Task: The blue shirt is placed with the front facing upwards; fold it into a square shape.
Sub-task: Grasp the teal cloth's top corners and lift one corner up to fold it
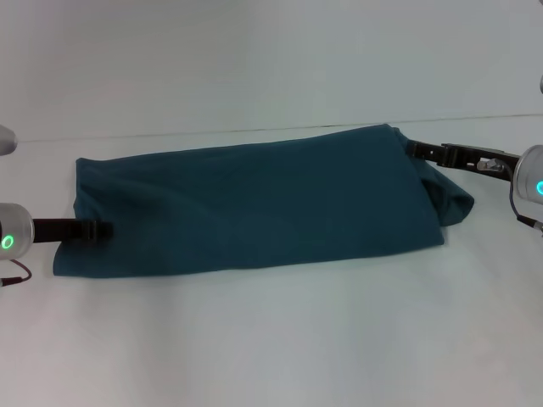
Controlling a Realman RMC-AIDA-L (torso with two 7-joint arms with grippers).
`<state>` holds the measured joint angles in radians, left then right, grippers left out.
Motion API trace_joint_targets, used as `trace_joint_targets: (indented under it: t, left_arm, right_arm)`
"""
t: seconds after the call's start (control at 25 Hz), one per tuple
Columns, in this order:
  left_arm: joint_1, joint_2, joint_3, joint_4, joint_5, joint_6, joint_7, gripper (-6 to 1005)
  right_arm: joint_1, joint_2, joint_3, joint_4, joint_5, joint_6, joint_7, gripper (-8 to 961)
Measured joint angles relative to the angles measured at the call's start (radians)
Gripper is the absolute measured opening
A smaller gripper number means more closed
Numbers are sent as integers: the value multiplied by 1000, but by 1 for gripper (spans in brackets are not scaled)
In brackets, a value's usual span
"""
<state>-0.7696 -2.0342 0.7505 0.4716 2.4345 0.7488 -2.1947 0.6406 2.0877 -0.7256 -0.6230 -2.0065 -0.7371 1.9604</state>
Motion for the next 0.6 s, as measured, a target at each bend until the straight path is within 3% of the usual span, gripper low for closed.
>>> trace_joint_targets:
  t: [0.32, 0.6]
  left_arm:
    - [15, -9, -10, 48, -73, 67, 41, 226]
    - [19, -17, -11, 95, -104, 121, 43, 82]
  right_arm:
    - [-3, 0, -3, 10, 0, -13, 0, 861]
    - [-15, -3, 7, 11, 4, -35, -2, 858]
